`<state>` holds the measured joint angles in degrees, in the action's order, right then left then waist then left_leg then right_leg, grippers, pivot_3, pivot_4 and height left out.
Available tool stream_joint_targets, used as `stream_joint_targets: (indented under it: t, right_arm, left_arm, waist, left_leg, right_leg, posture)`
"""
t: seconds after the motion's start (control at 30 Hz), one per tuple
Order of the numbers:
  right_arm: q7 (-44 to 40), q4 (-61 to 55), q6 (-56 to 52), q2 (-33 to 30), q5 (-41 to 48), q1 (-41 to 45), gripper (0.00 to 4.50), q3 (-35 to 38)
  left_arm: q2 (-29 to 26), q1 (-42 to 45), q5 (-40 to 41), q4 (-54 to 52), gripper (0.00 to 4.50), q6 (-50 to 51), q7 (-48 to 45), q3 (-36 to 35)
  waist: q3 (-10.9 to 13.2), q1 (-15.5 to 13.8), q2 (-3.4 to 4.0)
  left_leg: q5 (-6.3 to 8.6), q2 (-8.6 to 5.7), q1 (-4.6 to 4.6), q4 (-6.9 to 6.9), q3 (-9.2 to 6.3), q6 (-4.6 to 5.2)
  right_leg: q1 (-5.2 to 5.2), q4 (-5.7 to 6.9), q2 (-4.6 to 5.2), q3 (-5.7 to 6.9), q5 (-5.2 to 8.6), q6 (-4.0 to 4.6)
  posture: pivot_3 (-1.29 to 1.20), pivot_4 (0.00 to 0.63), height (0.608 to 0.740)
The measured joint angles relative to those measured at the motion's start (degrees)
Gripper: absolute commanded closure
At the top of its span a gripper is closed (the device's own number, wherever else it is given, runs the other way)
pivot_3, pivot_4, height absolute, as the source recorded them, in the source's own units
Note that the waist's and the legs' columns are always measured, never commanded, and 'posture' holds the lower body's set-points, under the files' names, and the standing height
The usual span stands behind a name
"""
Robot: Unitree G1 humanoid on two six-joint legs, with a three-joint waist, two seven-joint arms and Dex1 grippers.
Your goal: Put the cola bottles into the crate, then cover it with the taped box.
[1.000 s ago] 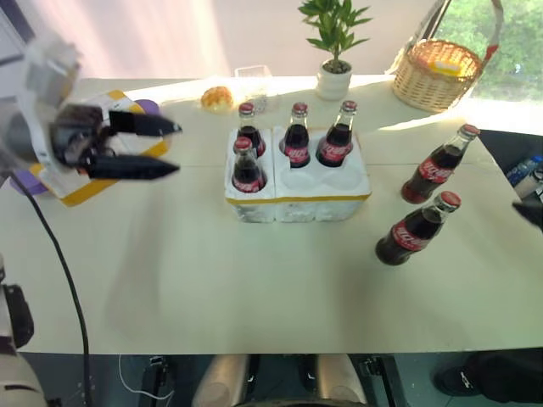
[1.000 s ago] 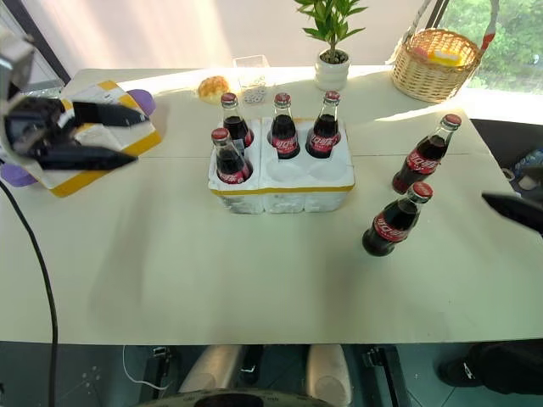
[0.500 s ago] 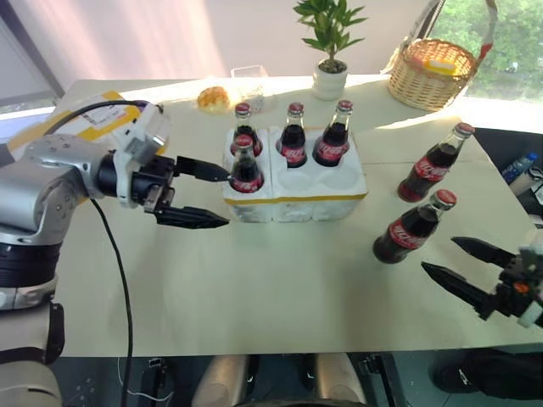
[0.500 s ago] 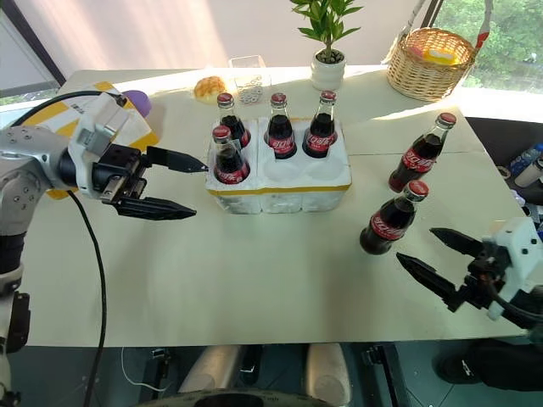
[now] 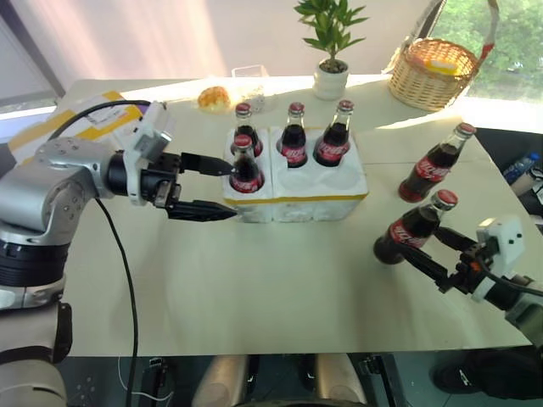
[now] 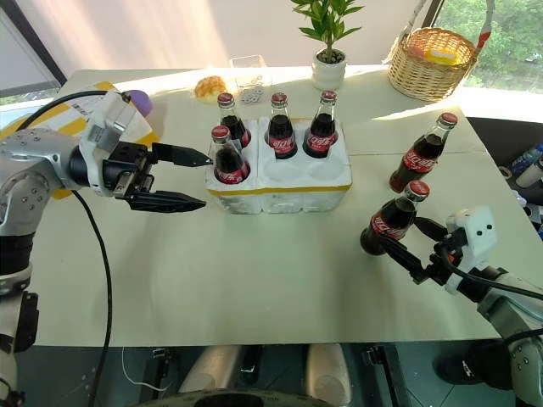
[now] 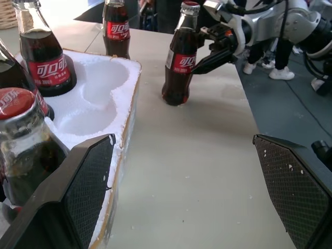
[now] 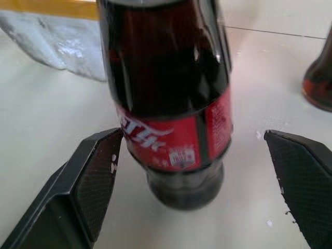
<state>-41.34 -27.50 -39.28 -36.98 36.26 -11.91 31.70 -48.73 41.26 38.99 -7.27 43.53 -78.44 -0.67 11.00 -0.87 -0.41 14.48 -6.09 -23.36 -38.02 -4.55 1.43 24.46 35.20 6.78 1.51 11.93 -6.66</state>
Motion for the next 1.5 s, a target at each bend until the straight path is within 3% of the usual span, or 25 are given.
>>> stream_joint_targets:
  t: [0.17,0.27,0.33,0.53,0.67,0.8,0.97,1.13,1.5]
  right_arm:
    - [0.6,3.2,1.0,0.6,0.0,3.1,0.00,-2.8]
    - [0.7,4.9,1.6,1.7,0.2,4.6,0.85,-4.4]
    - [0.6,5.4,1.8,2.2,0.8,5.2,1.68,-4.6]
    - [1.0,5.2,-3.5,1.9,11.4,9.0,1.66,-2.6]
    - [4.1,4.7,-7.0,-1.7,21.1,20.5,1.66,-1.2]
    - [7.3,5.3,-8.0,-2.4,24.0,32.6,1.66,-4.3]
    - [9.4,12.7,-8.0,1.4,16.6,47.1,1.66,-18.9]
    - [7.2,20.8,-6.1,4.4,8.3,50.0,1.66,-28.2]
    - [1.8,26.8,2.4,7.9,-7.2,50.4,1.66,-39.7]
  left_arm:
    - [0.1,0.0,0.5,-0.8,0.05,0.1,0.7,0.0]
    - [0.3,0.0,0.5,-1.3,0.00,0.5,1.1,0.0]
    - [0.4,0.0,0.5,-1.6,0.00,0.7,1.2,0.0]
    - [0.7,0.0,0.5,-1.9,0.00,1.0,2.1,0.0]
    - [1.0,-0.1,1.0,-2.4,0.00,1.1,2.9,0.0]
    - [1.6,-0.3,1.3,-2.9,0.00,1.2,3.9,-0.1]
    - [1.4,-1.1,1.4,-3.3,0.00,1.0,5.3,-0.2]
    - [1.4,-1.7,1.7,-4.2,0.00,1.2,7.4,-0.7]
    - [1.4,-2.8,3.0,-5.3,0.00,1.2,9.9,-2.2]
  waist:
    - [0.0,0.1,0.00]
    - [0.0,0.1,0.00]
    - [0.0,0.1,0.00]
    - [0.1,0.3,0.11]
    - [0.2,0.5,0.26]
    - [0.2,0.2,0.24]
    - [0.2,0.6,0.23]
    - [0.2,0.1,0.20]
    - [0.2,0.5,0.17]
  left_leg:
    - [0.00,-0.02,0.01,0.00,0.00,0.00]
    - [0.00,-0.02,0.00,0.00,0.00,0.00]
    - [0.00,-0.04,0.00,0.00,0.00,0.01]
    - [0.00,-0.02,0.00,0.01,0.01,0.01]
    - [-0.01,0.01,-0.01,0.01,0.06,0.01]
    - [-0.01,0.01,-0.03,0.10,0.01,0.00]
    - [-0.01,-0.03,-0.05,0.12,0.05,0.01]
    - [-0.12,-0.18,-0.18,0.06,0.04,-0.17]
    - [-0.06,-0.14,-0.13,0.06,0.02,-0.08]
  right_leg:
    - [-0.01,0.00,0.00,0.00,0.00,0.00]
    - [-0.01,0.00,-0.02,0.00,0.00,0.00]
    - [-0.01,0.00,-0.02,0.00,0.00,-0.01]
    - [0.04,0.03,-0.01,-0.01,-0.01,0.00]
    - [0.09,0.03,0.00,-0.02,-0.01,0.00]
    - [0.12,0.04,-0.01,0.01,-0.01,0.01]
    - [0.17,0.06,-0.01,0.00,-0.02,0.01]
    - [0.22,0.03,0.03,0.03,-0.03,0.00]
    - [0.25,0.18,-0.03,0.01,-0.03,0.00]
  posture:
    - [0.00,0.150,0.740]
    - [0.00,0.150,0.740]
    - [0.00,0.150,0.740]
    - [0.00,0.150,0.740]
    - [0.00,0.150,0.740]
    - [0.00,0.150,0.740]
    - [0.00,0.150,0.740]
    - [0.00,0.150,0.740]
    - [0.00,0.150,0.740]
